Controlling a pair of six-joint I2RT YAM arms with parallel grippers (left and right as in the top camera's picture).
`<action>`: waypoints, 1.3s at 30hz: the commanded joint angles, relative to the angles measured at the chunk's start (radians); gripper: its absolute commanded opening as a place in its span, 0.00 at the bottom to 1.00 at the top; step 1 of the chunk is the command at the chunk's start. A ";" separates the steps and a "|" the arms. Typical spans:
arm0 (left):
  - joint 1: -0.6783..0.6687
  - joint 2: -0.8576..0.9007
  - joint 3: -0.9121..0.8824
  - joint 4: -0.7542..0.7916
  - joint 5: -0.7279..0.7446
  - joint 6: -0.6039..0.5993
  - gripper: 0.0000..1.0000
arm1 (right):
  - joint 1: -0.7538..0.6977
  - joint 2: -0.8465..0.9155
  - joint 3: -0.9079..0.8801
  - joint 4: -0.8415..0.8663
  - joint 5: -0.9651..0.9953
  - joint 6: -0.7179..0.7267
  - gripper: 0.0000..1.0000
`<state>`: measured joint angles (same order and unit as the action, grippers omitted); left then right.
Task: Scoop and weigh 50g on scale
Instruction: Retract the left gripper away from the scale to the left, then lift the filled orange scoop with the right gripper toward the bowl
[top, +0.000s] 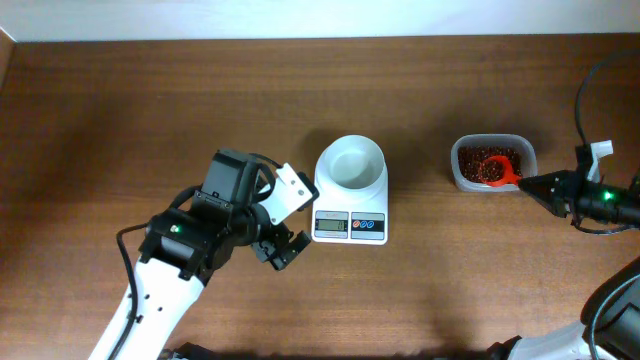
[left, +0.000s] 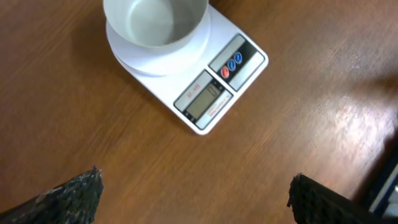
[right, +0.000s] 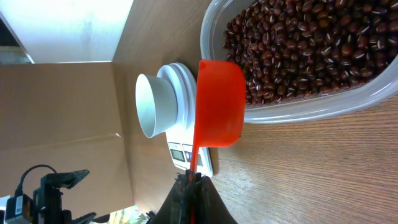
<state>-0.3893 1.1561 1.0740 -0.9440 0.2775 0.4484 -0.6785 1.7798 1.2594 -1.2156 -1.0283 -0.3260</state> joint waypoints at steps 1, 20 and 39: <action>0.008 -0.001 0.037 -0.058 0.031 0.070 0.99 | -0.003 0.005 0.000 -0.001 -0.007 -0.019 0.04; 0.087 0.000 0.067 -0.105 0.071 0.132 0.99 | -0.003 0.005 0.000 -0.030 -0.036 -0.037 0.04; 0.087 0.000 0.067 -0.105 0.071 0.132 0.99 | -0.002 0.005 -0.006 -0.087 -0.239 -0.116 0.04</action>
<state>-0.3107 1.1568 1.1179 -1.0477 0.3340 0.5613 -0.6785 1.7798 1.2587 -1.2953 -1.2030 -0.4229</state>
